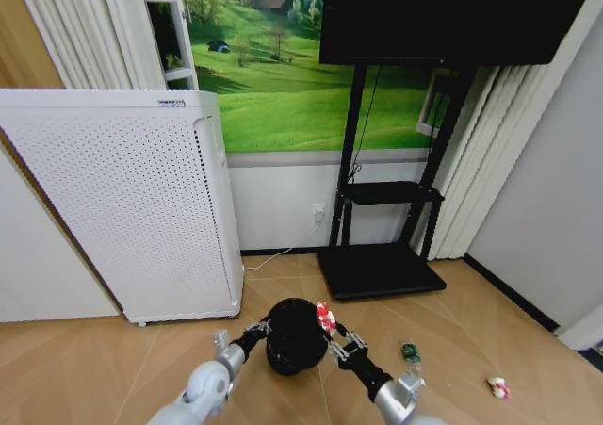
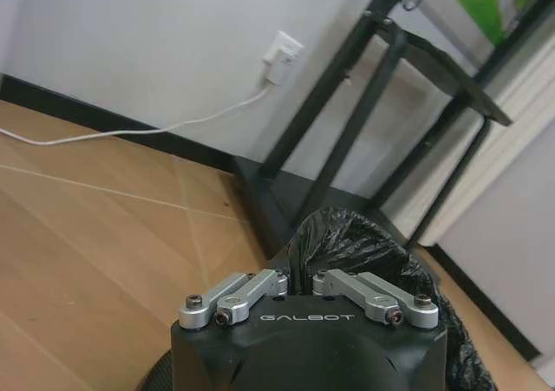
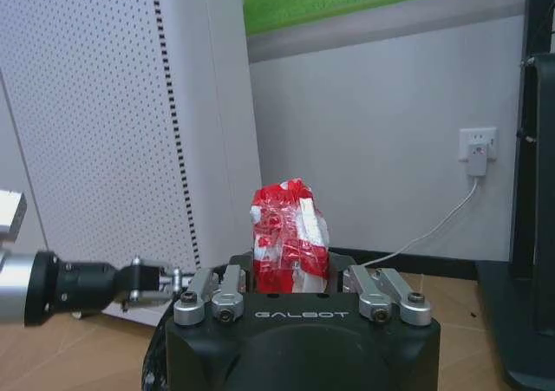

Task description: Pick up the trash bin and place the garbage on the floor into it.

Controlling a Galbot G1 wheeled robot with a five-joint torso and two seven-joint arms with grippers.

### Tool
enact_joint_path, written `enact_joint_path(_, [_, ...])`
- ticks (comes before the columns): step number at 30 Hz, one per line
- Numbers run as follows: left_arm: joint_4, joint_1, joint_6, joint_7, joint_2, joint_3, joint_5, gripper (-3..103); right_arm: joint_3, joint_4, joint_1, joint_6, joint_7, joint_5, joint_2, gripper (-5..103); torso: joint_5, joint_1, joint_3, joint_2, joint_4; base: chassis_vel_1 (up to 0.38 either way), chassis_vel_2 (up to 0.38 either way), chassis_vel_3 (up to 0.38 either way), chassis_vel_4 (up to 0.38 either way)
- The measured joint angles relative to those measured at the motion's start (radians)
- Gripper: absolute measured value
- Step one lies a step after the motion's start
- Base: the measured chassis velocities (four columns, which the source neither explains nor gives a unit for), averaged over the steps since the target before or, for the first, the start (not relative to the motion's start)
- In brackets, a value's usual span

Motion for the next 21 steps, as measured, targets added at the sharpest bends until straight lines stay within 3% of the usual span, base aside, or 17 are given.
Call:
enact_joint_path(5, [-0.027,0.029,0.022,0.049,0.0,-0.01,-0.005,7,-0.06,-0.056,0.002,0.007,0.022,-0.066,0.029,44,-0.0001,0.0,0.0,0.0,0.0,0.0,0.0,0.0,0.0])
enact_joint_path(12, [-0.034,0.048,0.023,0.062,-0.01,-0.02,0.011,7,-0.099,-0.076,0.002,0.008,0.04,-0.096,0.06,41,-0.0002,0.0,0.0,0.0,0.0,0.0,0.0,0.0,0.0])
enact_joint_path(17, [-0.039,0.063,0.022,0.063,-0.018,-0.024,0.029,7,-0.092,-0.077,0.002,0.011,0.061,-0.097,0.062,54,-0.0003,0.0,0.0,0.0,-0.0001,0.0,0.0,0.0,0.0])
enact_joint_path(18, [-0.041,0.073,0.022,0.063,-0.024,-0.031,0.038,7,-0.088,-0.077,0.002,0.011,0.078,-0.096,0.067,65,-0.0002,0.0,0.0,0.0,0.0,0.0,0.0,0.0,0.0])
enact_joint_path(21, [-0.047,0.097,0.019,0.063,-0.035,-0.043,0.048,7,-0.077,-0.075,-0.003,0.011,0.095,-0.096,0.077,76,-0.0002,0.0,0.0,0.0,0.0,0.0,0.0,0.0,0.0])
